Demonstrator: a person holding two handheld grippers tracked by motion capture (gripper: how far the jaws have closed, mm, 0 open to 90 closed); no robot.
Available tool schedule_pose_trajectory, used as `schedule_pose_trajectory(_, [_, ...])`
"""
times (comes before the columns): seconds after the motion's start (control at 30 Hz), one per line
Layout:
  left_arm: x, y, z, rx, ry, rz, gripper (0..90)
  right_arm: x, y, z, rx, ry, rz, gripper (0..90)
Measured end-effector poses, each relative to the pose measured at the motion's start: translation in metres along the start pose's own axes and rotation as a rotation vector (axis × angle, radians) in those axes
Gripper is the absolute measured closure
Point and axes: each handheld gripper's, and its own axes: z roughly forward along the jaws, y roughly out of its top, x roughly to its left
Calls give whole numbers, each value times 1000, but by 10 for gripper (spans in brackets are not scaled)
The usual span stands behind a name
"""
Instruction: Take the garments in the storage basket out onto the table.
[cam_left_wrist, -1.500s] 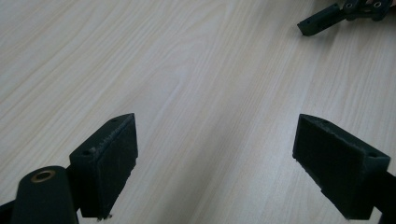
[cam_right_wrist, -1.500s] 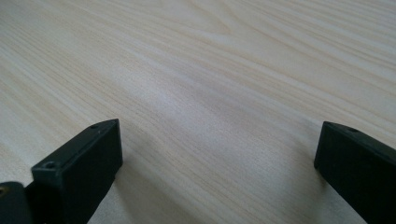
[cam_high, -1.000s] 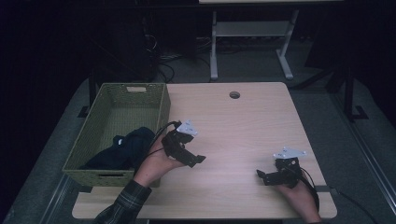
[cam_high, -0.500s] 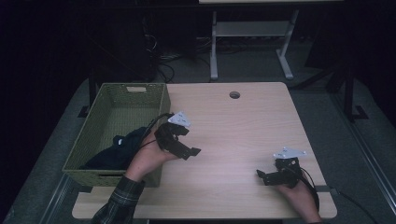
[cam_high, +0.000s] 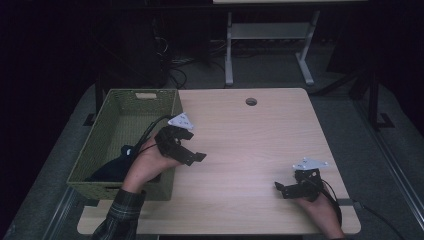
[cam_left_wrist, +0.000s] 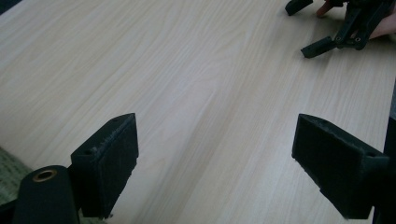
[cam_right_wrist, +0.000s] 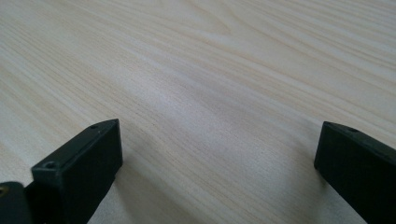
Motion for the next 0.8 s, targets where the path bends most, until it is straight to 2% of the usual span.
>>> schedule_pose_trajectory(0.6, [17,-15,-22,19,29,-28,144,0,0,0,-1,1,-1,6])
schedule_pose_trajectory(0.8, [23,-22,-29,30,51,-49,144,0,0,0,-1,1,-1,7])
